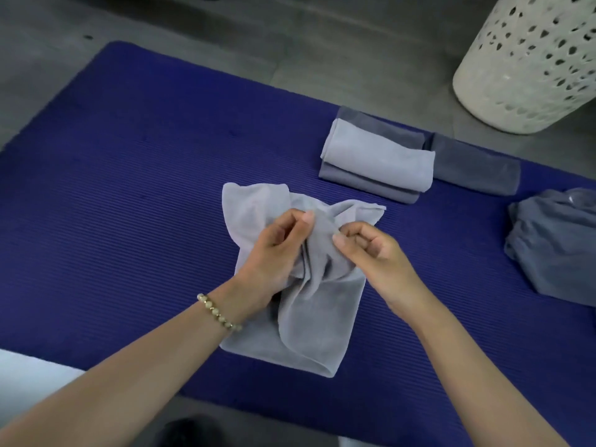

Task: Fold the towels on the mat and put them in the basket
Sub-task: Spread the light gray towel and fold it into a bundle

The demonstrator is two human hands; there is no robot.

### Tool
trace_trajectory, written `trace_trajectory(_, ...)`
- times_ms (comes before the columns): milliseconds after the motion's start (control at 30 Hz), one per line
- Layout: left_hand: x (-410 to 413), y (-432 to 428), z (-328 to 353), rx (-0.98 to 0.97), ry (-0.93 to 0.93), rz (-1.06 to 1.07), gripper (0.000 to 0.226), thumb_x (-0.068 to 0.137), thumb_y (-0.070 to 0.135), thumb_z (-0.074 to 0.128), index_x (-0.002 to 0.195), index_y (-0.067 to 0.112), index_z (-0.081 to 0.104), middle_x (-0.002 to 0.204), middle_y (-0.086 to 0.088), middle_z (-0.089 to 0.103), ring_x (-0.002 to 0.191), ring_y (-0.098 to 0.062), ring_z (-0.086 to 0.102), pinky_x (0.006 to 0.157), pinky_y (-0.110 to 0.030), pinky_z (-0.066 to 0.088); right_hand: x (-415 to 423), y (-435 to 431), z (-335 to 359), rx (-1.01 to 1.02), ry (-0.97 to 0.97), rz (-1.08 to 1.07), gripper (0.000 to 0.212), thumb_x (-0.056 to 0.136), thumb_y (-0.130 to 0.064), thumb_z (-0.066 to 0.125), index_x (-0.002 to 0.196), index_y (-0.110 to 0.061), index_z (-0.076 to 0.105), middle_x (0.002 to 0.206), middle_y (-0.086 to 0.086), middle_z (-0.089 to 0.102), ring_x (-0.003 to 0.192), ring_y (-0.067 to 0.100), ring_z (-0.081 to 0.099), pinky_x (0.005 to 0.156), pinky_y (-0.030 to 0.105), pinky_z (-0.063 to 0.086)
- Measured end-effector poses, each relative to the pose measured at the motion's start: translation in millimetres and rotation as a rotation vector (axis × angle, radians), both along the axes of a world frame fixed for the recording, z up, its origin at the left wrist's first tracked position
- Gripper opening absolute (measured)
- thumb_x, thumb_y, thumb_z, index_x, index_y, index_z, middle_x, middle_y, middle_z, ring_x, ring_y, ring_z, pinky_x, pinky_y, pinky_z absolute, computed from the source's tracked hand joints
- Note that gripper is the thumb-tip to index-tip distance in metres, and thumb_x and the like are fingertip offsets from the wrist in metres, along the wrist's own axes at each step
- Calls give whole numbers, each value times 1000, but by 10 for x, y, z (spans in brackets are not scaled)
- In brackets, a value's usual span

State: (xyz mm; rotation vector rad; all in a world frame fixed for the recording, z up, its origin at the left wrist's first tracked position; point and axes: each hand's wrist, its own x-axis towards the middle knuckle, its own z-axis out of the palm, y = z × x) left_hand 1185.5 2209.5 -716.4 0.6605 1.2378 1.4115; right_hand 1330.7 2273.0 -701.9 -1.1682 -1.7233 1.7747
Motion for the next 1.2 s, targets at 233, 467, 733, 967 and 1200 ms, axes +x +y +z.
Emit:
trace_trajectory(233, -342, 170, -81, -110, -199, 386, 29, 104, 32, 33, 85, 16, 48, 67, 0, 58, 63, -10, 64, 61, -24, 56, 554, 42, -393, 78, -337, 210, 32, 75, -35, 78, 79, -6, 65, 80, 5, 65, 74, 19, 58, 76, 37, 46)
trace_trajectory(467, -281, -30, -354, -120, 833, -606, 47, 76, 74, 53, 98, 35, 69, 87, 20, 69, 80, 0, 65, 78, -23, 52, 546, 191, -320, -42, -143, 150, 26, 71, -37, 72, 85, -15, 72, 85, 1, 70, 80, 11, 64, 74, 19, 50)
trace_trajectory(733, -336, 28, -201, -296, 95, -305, 53, 82, 47, 68, 70, 0, 47, 59, -9, 47, 47, -20, 45, 46, -22, 39, 627, 228, -389, -210, -180, 270, 47, 70, -47, 75, 93, -6, 71, 97, 20, 68, 92, 22, 63, 89, 34, 48)
trace_trajectory(967, -635, -94, -457, -418, -339, -36, 47, 87, 44, 58, 114, 6, 65, 111, -12, 70, 99, -24, 68, 82, -32, 57, 554, 238, -427, -250, -260, 348, 27, 72, -39, 72, 89, -18, 72, 83, -8, 69, 80, 4, 63, 73, 17, 48)
trace_trajectory(1200, -1027, -335, -770, -749, 541, -426, 46, 70, 61, 67, 66, 15, 67, 70, 1, 69, 57, -12, 64, 61, -21, 50, 803, 336, -572, -194, -432, 259, 36, 67, -45, 77, 92, -20, 74, 93, -2, 74, 96, 27, 66, 90, 43, 51)
